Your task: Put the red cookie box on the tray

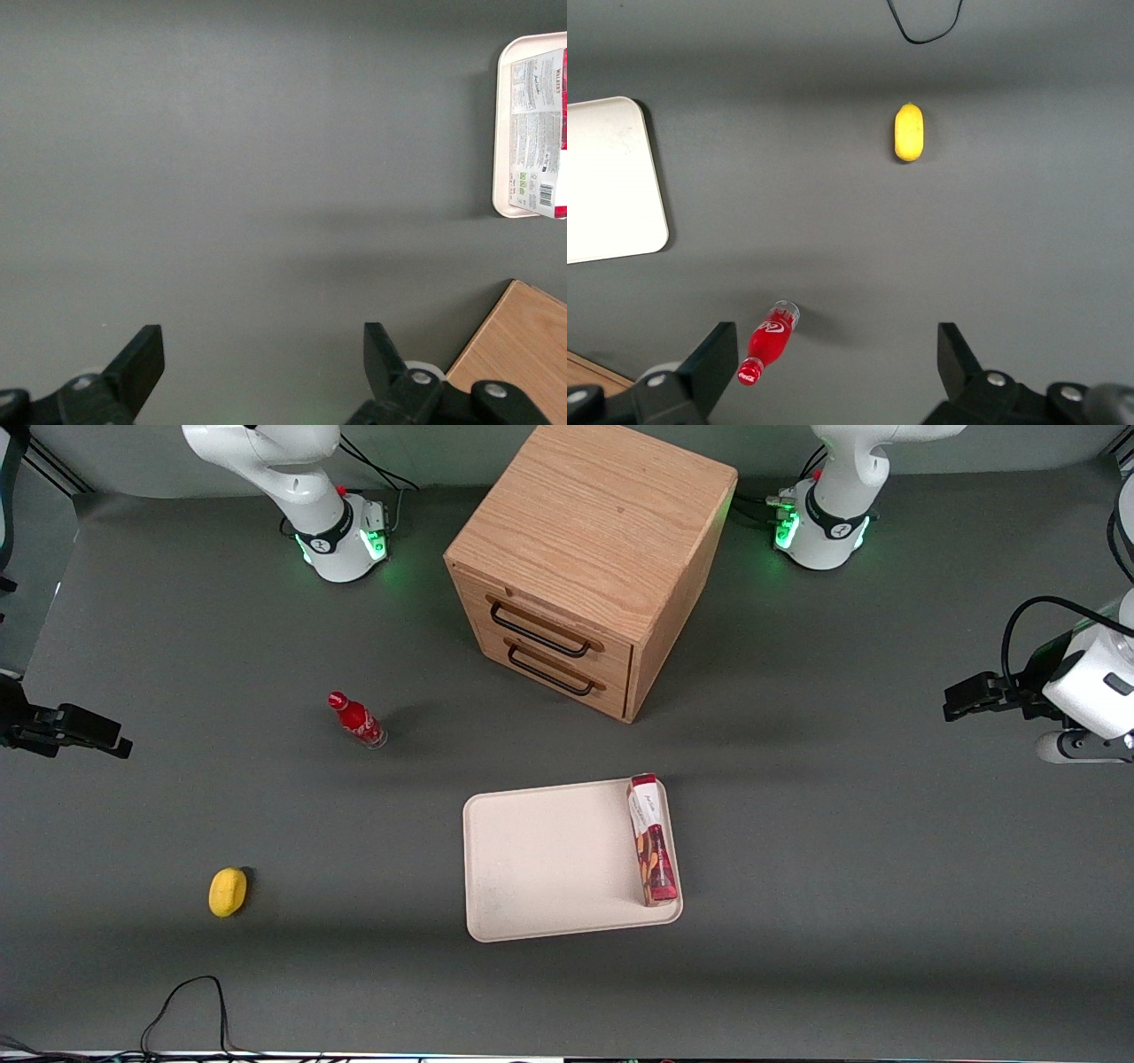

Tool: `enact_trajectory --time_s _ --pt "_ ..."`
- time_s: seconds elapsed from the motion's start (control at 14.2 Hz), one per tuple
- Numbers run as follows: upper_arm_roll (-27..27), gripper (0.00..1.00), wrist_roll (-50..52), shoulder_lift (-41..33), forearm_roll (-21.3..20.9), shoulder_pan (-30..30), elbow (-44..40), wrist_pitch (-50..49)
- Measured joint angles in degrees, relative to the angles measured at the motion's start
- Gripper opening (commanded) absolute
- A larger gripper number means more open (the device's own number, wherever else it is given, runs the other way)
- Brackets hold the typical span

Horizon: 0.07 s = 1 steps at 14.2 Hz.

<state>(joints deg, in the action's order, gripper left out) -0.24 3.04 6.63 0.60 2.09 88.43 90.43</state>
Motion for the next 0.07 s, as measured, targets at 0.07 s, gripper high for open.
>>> enact_trajectory --time_s 0.07 --pt "0.00 1.00 0.00 0.00 -0.13 0.00 0.00 0.00"
